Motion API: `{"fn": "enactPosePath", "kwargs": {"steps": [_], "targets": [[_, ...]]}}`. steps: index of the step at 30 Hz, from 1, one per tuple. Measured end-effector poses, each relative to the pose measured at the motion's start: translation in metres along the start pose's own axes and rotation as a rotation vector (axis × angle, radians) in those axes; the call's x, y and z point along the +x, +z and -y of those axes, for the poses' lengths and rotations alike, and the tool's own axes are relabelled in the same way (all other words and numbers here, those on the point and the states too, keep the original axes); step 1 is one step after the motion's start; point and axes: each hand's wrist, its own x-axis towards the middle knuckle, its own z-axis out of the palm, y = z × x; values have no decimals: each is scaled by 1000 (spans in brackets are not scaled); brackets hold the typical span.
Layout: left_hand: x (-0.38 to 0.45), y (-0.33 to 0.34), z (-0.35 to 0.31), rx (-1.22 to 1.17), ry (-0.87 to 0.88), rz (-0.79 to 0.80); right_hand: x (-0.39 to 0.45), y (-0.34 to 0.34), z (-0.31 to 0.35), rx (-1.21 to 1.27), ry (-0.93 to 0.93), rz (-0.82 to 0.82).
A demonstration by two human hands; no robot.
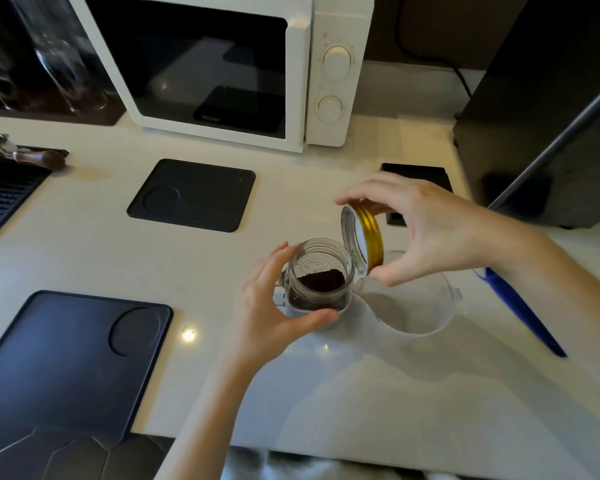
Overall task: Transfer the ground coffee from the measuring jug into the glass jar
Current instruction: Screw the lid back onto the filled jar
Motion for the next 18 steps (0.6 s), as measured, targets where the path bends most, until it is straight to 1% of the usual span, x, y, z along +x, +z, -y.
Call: {"fn": "enactPosePath", "kwargs": {"steps": [4,9,14,18], "targets": [[1,0,5,-65,-20,3,11,4,12,-54,-36,64],[1,2,10,-131,17,-6,24,17,26,-169,-91,133],[0,4,11,-164,25,-43,29,27,29,-289,-124,148],[0,5,11,-150,11,-36,29,28,31,-365,-96,148]]}}
